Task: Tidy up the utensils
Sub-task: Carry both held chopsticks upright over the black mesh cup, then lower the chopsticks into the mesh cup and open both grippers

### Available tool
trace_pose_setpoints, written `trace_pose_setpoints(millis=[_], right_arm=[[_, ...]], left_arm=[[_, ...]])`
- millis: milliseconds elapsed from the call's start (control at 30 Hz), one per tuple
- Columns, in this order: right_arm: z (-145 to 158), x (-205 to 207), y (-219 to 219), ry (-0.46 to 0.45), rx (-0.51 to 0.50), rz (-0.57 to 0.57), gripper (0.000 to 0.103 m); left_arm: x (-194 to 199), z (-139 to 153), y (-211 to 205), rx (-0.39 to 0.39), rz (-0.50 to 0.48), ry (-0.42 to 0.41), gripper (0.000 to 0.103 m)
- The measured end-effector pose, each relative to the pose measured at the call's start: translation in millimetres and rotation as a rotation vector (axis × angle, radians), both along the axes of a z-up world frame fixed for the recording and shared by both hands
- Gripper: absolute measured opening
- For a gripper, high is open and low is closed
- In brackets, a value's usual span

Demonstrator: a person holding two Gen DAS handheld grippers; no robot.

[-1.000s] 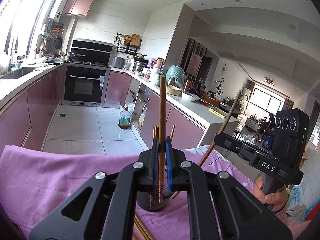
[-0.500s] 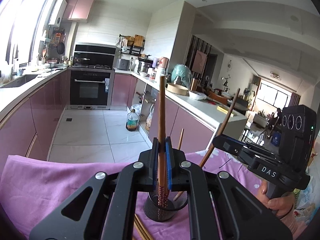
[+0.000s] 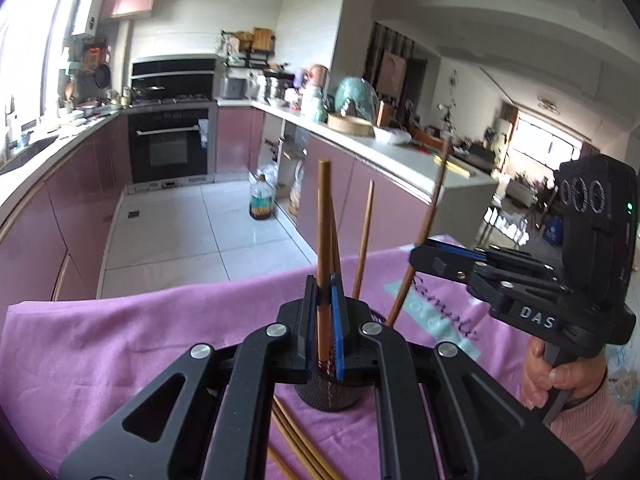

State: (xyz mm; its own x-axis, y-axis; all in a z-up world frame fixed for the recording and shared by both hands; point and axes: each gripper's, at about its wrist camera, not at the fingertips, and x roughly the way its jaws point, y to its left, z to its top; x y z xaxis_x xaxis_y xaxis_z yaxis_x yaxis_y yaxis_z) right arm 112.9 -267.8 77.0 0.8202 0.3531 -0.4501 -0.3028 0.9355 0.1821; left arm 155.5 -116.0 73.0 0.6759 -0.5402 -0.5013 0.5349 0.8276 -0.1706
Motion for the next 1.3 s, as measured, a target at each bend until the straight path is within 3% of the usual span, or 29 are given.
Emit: trace_pose_setpoints(millis=[267, 533, 833, 967, 1000, 1100, 1300], right_arm=[[-22, 16, 4, 0.115, -0.025, 0.004, 0.006], [-30, 30, 2, 0.144, -0.013, -0.026, 0.006], [-37, 34, -2, 0.152, 0.01, -0.061, 0.012], [-38, 29, -2, 0.146, 0.012, -0.055, 0.014], [-38, 29, -2, 0.145, 0.013, -0.054, 0.016], [-39, 24, -4, 0.142, 0.026, -0.051, 0.027], [-30, -7, 0, 0.079, 0.028, -0.004, 0.027]], left_arm=[[18, -14, -6, 0.059, -0.019, 0.067, 0.007], [41, -12, -13, 0.078, 0.007, 0.086, 0.008], [63, -26, -11, 0.048, 0.042, 0.13, 0.01], [56, -31, -1, 0.019, 0.061, 0.125, 0.02], [54, -32, 3, 0.011, 0.065, 0.123, 0.027], [46, -32, 17, -0.017, 0.092, 0.104, 0.032], [17, -33, 48, -0.023, 0.15, 0.037, 0.041]])
